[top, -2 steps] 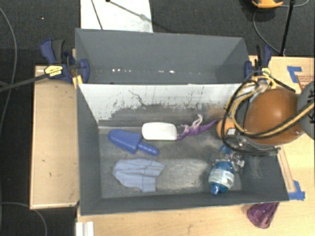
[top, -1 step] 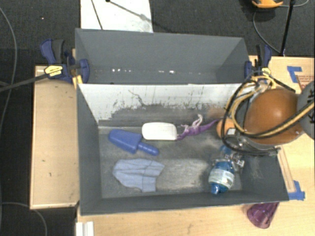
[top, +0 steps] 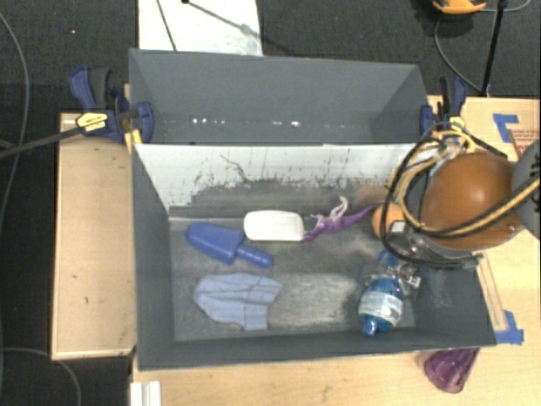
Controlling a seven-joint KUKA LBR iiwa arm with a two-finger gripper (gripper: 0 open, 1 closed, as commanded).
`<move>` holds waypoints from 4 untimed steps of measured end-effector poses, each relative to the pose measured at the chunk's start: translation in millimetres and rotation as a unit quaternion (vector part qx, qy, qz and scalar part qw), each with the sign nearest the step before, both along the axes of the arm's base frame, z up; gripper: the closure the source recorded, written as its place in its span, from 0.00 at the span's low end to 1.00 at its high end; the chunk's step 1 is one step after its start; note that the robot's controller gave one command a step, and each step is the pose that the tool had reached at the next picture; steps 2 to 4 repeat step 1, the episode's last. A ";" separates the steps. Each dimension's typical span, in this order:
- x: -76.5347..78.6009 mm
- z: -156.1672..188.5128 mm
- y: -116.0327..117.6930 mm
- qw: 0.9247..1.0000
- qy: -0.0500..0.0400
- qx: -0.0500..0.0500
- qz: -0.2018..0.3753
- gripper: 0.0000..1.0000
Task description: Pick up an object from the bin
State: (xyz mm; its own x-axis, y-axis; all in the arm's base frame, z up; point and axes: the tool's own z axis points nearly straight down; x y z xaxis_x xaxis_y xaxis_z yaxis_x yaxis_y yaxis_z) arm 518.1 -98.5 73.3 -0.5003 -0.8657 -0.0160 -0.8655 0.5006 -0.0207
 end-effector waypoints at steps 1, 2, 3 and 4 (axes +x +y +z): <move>-1.3 51.9 0.2 1.000 0.000 -0.001 0.015 1.00; -1.3 51.9 0.2 1.000 0.000 -0.001 0.015 1.00; -1.3 51.9 0.2 1.000 0.000 -0.001 0.015 1.00; -1.3 51.9 0.2 1.000 0.000 -0.001 0.015 1.00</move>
Offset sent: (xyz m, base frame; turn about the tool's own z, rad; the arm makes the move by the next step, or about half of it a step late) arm -0.0049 0.0071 0.1550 -0.0829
